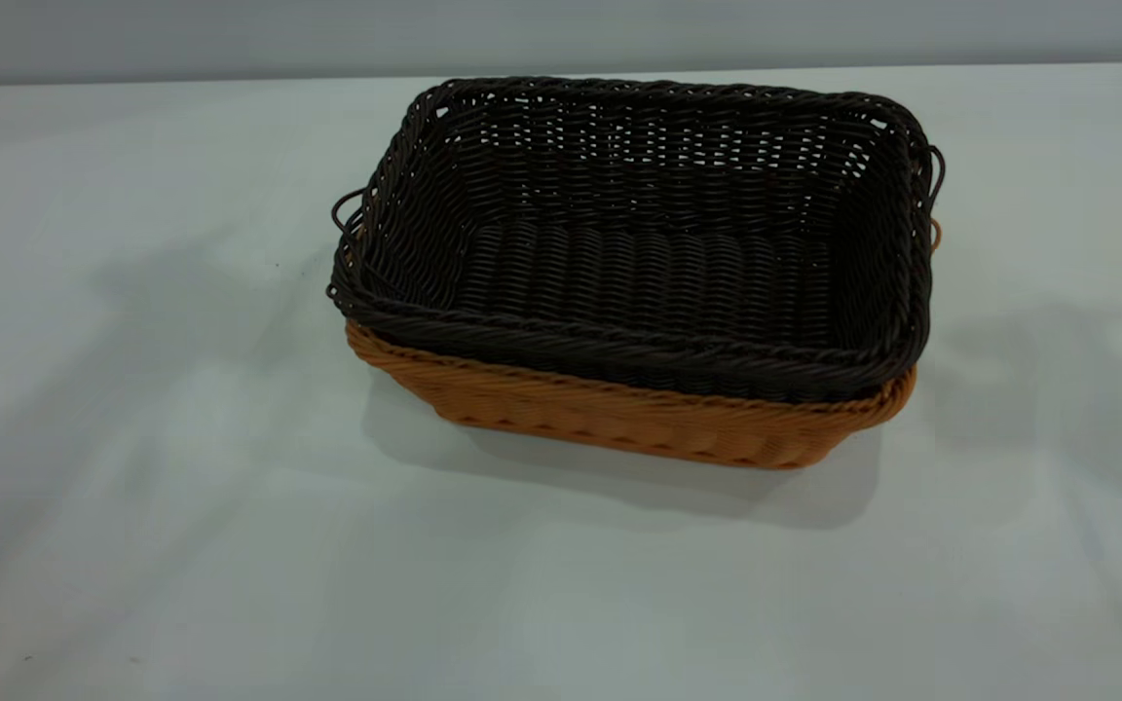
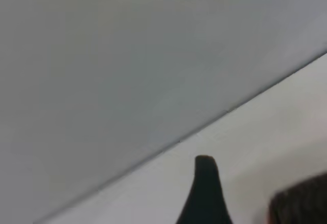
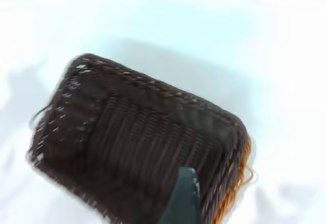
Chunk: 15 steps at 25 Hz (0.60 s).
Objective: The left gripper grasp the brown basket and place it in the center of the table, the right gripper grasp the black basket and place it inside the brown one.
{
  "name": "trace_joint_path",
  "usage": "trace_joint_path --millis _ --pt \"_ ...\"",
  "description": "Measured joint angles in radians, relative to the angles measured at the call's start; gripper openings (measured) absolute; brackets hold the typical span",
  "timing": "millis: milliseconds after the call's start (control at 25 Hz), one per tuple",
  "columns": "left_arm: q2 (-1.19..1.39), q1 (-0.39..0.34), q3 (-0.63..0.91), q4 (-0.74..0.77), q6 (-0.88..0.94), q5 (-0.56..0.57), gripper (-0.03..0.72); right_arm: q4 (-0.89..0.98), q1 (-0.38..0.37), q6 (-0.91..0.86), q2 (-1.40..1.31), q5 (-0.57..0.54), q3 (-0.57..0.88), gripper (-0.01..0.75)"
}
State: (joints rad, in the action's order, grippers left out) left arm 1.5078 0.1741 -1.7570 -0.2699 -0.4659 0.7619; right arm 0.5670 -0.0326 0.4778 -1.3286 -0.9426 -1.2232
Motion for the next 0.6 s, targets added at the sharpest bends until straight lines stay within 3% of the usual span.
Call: trace_joint_path --millis 160,280,440,600 --pt "-0.125 -0.002 -0.001 0.107 0.17 0.222 0.534 -0.015 0.0 -0.024 0.172 -0.161 0.002 0.615" --pt "-0.202 -0.002 -0.001 0.168 0.255 0.403 0.534 -0.017 0.0 -0.036 0.288 -0.221 0.035 0.61" --pt "-0.295 -0.002 0.014 0.18 0.314 0.405 0.534 0.0 0.0 -0.043 0.463 -0.238 0.14 0.596" --pt "-0.438 -0.002 0.157 0.129 0.326 0.406 0.534 0.0 0.0 -0.043 0.64 -0.261 0.284 0.593"
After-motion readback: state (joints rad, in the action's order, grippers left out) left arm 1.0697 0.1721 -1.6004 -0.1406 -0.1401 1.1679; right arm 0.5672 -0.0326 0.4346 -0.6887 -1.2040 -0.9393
